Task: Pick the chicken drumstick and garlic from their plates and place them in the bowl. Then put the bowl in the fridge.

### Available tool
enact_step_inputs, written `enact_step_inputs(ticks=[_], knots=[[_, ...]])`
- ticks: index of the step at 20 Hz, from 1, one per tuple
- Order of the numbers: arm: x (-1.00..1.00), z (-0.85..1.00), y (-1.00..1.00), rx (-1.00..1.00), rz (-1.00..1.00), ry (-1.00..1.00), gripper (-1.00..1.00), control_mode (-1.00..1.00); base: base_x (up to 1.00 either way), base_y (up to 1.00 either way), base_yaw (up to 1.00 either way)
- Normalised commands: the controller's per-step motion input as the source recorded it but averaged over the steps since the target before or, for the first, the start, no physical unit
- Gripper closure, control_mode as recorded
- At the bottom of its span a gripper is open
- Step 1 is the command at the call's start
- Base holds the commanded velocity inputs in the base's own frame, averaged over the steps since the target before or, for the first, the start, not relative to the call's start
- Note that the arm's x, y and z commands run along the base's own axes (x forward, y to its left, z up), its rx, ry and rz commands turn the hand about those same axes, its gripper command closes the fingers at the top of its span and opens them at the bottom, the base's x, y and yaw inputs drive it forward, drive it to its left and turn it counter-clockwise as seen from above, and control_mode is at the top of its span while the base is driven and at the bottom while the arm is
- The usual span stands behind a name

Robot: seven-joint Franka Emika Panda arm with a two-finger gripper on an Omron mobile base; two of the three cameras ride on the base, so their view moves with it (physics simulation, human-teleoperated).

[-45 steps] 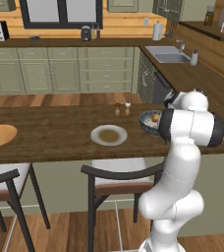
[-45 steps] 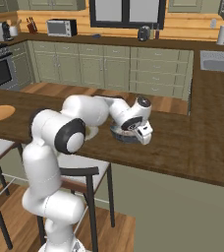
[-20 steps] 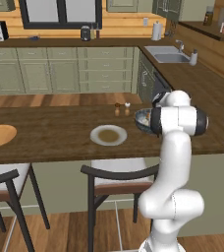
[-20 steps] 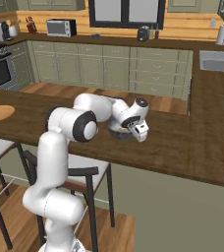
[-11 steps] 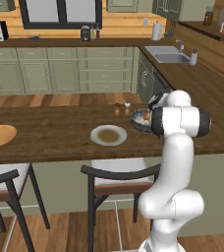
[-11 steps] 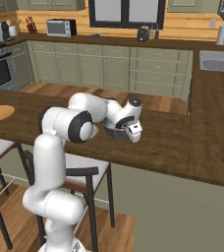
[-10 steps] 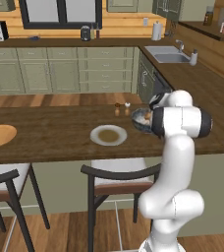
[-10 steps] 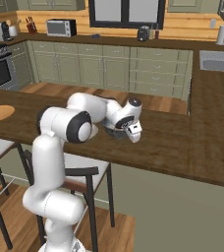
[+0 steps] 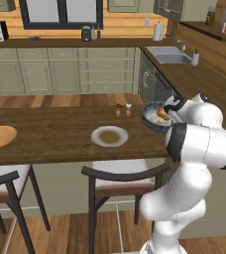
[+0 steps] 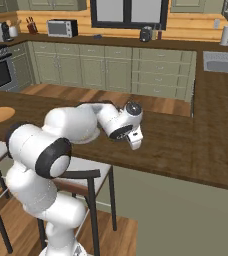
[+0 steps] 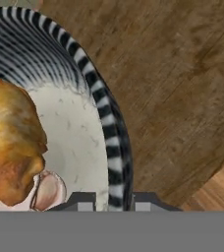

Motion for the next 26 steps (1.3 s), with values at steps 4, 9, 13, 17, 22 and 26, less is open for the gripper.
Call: enact_step_inputs(ticks=[4, 9, 13, 17, 22, 26], knots=[[-1.0, 0.85, 0.02, 0.0, 0.0, 0.0, 1.0, -1.0, 0.0, 0.0, 0.0], [-0.8, 0.63, 0.25, -0.03, 0.0, 0.0, 1.0, -1.0, 0.0, 0.0, 0.0], [-0.59, 0.3, 0.36, -0.05, 0.0, 0.0, 1.0, -1.0, 0.0, 0.0, 0.0], [-0.51, 0.2, 0.37, -0.04, 0.0, 0.0, 1.0, -1.0, 0.0, 0.0, 0.0], [-0.41, 0.17, 0.28, 0.0, 0.0, 0.0, 1.0, 1.0, -0.35, 0.1, 0.0], [0.0, 0.0, 0.0, 0.0, 0.0, 0.0, 1.0, 1.0, -0.92, 0.37, 0.03]])
